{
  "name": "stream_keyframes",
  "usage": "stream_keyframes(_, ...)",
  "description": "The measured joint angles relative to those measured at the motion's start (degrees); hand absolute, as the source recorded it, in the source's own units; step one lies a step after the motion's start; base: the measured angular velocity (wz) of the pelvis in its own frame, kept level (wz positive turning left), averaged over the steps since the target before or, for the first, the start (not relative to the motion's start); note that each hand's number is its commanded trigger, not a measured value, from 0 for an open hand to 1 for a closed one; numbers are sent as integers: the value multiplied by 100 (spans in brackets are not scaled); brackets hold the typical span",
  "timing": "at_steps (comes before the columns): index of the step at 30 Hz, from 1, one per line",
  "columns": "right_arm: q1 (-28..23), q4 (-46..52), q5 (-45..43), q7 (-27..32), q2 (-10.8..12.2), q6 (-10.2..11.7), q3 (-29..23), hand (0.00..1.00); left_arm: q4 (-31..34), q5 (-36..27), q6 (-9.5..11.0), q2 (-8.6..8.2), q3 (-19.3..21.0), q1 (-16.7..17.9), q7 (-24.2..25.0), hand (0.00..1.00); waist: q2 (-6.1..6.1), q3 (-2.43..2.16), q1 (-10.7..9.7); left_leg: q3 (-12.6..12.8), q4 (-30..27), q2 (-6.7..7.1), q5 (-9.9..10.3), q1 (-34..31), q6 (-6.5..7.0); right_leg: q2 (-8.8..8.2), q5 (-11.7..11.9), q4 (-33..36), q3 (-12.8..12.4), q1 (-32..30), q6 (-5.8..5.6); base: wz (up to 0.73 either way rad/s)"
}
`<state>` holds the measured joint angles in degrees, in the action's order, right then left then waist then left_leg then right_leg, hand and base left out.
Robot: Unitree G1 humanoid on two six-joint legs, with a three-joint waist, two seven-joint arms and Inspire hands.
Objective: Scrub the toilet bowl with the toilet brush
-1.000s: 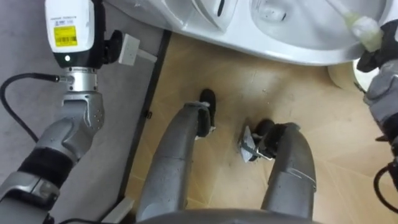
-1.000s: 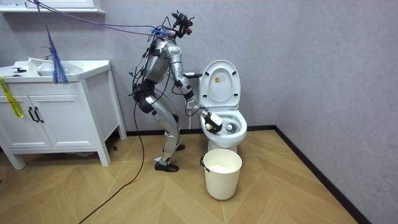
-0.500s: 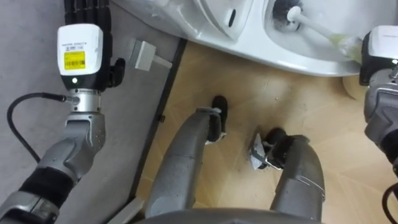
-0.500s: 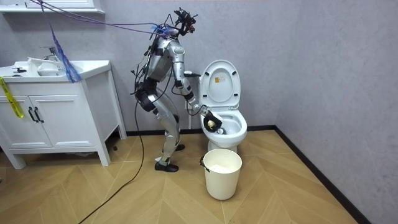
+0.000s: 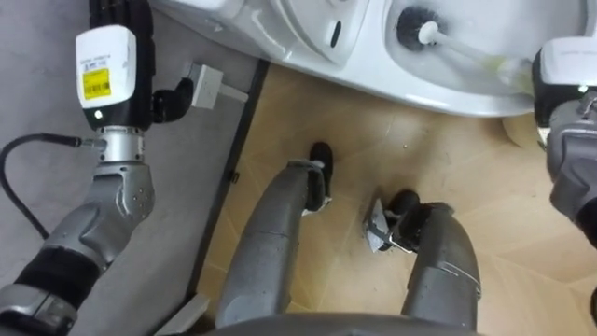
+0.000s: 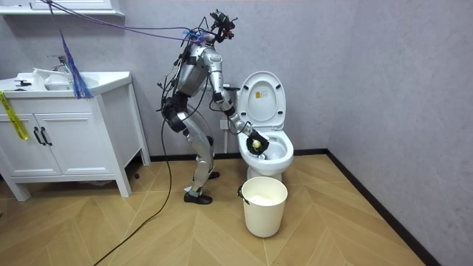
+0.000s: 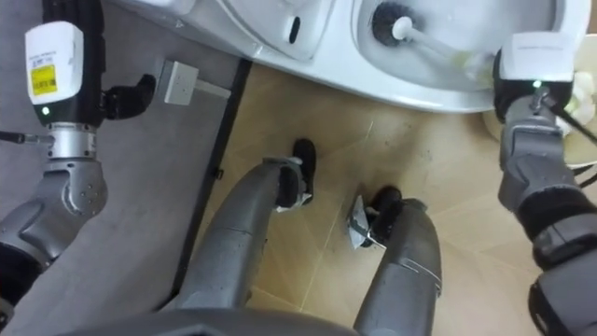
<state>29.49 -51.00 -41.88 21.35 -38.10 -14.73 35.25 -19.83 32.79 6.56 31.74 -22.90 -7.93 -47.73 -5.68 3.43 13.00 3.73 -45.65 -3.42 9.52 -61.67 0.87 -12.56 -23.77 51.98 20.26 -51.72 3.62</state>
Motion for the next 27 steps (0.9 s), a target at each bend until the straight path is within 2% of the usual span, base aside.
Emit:
stream_keyframes(1,141,-231,75,79,-4,149,2,100,73,58,-1,62,0,-1,-23,0,104,2,-8,9,11,22,-4,-32,5,-35,-11,58,0,-62,10,9)
stream_keyframes(2,195,-316,159,128,-9,208,-9,100,88,69,-4,83,0,-4,-35,0,149,8,-23,12,-3,32,-5,-52,6,-47,-29,92,-9,-86,7,10)
stream_keyframes(4,318,-535,470,302,-12,465,-86,100,144,160,-44,81,0,-39,-101,0,324,19,-75,33,-52,49,-5,-99,7,-56,-63,187,-80,-171,-9,5)
stream_keyframes(7,379,-693,441,438,-11,756,-268,100,192,309,-226,36,3,5,-166,0,396,17,-188,27,-118,87,-6,-106,7,-92,-88,245,-113,-175,-36,0)
stream_keyframes(8,391,-704,412,473,-12,775,-300,100,192,332,-250,36,3,3,-165,0,398,17,-204,27,-122,106,-6,-104,8,-113,-90,260,-115,-176,-39,0)
stream_keyframes(15,352,-669,-106,549,13,763,-277,100,273,468,-297,-12,-39,-298,-68,0,398,16,-235,29,-120,122,-57,-100,93,-153,-104,287,-30,-120,-68,6)
stream_keyframes(18,248,-458,-637,511,134,646,-231,100,291,566,-274,-147,-124,-493,-23,0,391,14,-239,27,-113,114,-60,-38,98,-146,-103,284,-12,-47,-67,0)
stream_keyframes(20,228,-404,-856,420,227,538,-147,100,299,553,-215,-165,-267,-591,48,0,391,13,-246,29,-94,108,-57,21,94,-134,-103,266,-16,11,-66,0)
stream_keyframes(23,251,-135,-1102,133,238,428,46,100,299,501,-97,-167,-539,-712,225,0,359,10,-253,30,-53,86,-48,75,80,-122,-88,236,-8,48,-37,-5)
stream_keyframes(25,248,249,-1329,-105,240,309,82,100,278,494,37,-166,-610,-725,263,0,356,8,-262,68,-6,14,-32,114,54,-6,-82,179,-63,68,-28,-14)
stream_keyframes(27,247,513,-1609,-300,241,254,77,100,210,496,88,-158,-598,-722,338,0,349,4,-267,69,-3,-32,-12,143,21,54,-57,141,-78,87,7,-16)
